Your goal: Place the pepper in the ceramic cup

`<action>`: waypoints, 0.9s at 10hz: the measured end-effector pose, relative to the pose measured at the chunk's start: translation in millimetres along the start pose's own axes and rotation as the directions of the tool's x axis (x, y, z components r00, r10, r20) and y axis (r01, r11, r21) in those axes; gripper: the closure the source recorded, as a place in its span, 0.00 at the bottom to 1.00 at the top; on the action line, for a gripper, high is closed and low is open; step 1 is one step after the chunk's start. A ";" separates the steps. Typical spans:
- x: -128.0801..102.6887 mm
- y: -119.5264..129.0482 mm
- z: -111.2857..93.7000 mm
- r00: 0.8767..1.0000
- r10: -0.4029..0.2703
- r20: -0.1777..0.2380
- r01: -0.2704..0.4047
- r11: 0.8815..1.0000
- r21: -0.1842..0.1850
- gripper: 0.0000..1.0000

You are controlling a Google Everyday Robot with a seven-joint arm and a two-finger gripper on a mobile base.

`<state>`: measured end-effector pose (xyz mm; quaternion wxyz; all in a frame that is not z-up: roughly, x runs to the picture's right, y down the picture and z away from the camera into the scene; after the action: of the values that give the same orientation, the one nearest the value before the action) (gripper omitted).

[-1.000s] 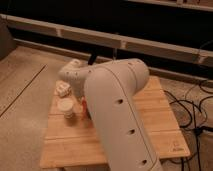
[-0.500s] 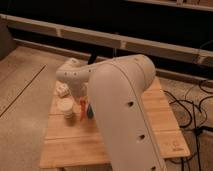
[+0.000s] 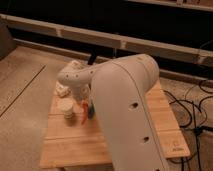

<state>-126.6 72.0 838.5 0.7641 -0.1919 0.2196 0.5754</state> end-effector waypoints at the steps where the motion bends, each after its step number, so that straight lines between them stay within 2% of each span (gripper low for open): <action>1: -11.6 14.2 -28.3 0.994 -0.051 0.097 0.052 0.999 -0.013 1.00; 2: -15.4 29.2 -48.4 0.983 -0.097 0.158 0.102 0.995 -0.020 1.00; 4: -15.2 64.9 -83.7 0.948 -0.188 0.256 0.205 0.978 -0.044 1.00; 5: -14.3 68.0 -88.6 0.942 -0.201 0.267 0.220 0.975 -0.041 1.00; 9: -14.7 71.3 -83.0 0.942 -0.214 0.259 0.233 0.971 -0.046 1.00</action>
<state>-208.4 33.8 774.9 0.8384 -0.1696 0.0754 0.5125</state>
